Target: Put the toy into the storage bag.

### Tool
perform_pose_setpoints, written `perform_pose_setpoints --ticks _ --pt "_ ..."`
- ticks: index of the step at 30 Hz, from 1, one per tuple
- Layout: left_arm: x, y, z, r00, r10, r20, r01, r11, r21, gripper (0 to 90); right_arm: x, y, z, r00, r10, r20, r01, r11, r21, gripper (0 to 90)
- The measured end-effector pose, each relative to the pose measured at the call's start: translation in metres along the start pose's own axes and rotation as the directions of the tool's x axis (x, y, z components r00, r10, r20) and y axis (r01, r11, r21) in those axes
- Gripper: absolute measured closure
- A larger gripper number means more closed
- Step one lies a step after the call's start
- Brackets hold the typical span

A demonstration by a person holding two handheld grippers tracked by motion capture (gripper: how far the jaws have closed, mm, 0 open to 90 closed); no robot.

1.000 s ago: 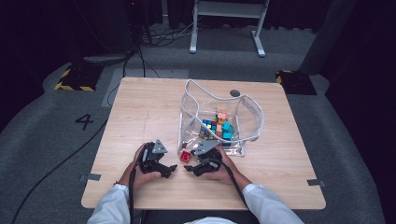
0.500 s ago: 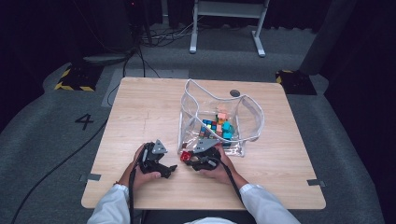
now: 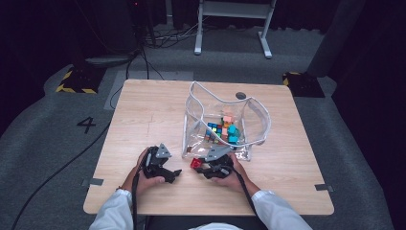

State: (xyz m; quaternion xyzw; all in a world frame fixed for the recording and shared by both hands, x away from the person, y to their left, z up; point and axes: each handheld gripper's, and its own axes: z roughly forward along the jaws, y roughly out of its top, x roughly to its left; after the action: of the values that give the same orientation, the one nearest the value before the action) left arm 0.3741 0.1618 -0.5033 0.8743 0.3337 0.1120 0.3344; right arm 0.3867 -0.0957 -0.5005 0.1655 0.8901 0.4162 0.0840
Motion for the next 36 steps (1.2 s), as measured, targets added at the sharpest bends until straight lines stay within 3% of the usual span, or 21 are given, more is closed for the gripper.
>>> perform_pose_setpoints --ticks 2,6,12,13,14,15,27,28,36 --pt "0.000 0.000 0.000 1.0000 0.000 0.002 0.000 1.0000 0.000 4.1 0.000 -0.002 -0.005 0.9999 0.010 -0.003 -0.010 1.000 0.000 59.5" --pt "0.000 0.000 0.000 1.0000 0.000 0.000 0.000 1.0000 -0.001 4.1 -0.001 -0.005 -0.015 0.9993 -0.036 -0.008 0.036 0.999 -0.011 59.5" --pt "0.000 0.000 0.000 1.0000 -0.001 0.000 0.001 1.0000 -0.001 4.1 -0.003 -0.010 -0.036 0.9995 -0.031 -0.004 0.030 1.000 -0.007 59.5" --pt "0.000 0.000 0.000 1.0000 0.000 0.001 0.000 1.0000 -0.001 4.1 -0.006 -0.012 -0.039 0.9979 -0.064 0.004 0.064 0.998 -0.014 59.4" --pt "0.000 0.000 0.000 1.0000 -0.001 0.001 0.001 1.0000 -0.001 4.1 -0.007 -0.013 -0.042 0.9978 -0.067 0.002 0.067 0.998 -0.022 59.4" --pt "0.000 0.000 0.000 1.0000 -0.001 0.000 0.001 1.0000 -0.001 4.1 -0.006 -0.015 -0.049 0.9996 -0.028 0.008 0.028 1.000 0.008 59.4" --pt "0.000 0.000 0.000 1.0000 -0.001 0.002 0.001 1.0000 -0.001 4.1 -0.019 -0.044 -0.096 0.9973 0.013 0.072 -0.013 1.000 0.003 59.4" --pt "0.000 0.000 0.000 1.0000 -0.001 0.002 0.001 1.0000 -0.001 4.1 -0.022 -0.046 -0.097 0.9970 -0.011 0.077 0.012 1.000 -0.014 59.4" --pt "0.000 0.000 0.000 1.0000 0.000 0.001 0.000 1.0000 -0.001 4.1 -0.030 -0.063 -0.122 0.9922 0.032 0.121 -0.031 0.999 -0.012 59.4"
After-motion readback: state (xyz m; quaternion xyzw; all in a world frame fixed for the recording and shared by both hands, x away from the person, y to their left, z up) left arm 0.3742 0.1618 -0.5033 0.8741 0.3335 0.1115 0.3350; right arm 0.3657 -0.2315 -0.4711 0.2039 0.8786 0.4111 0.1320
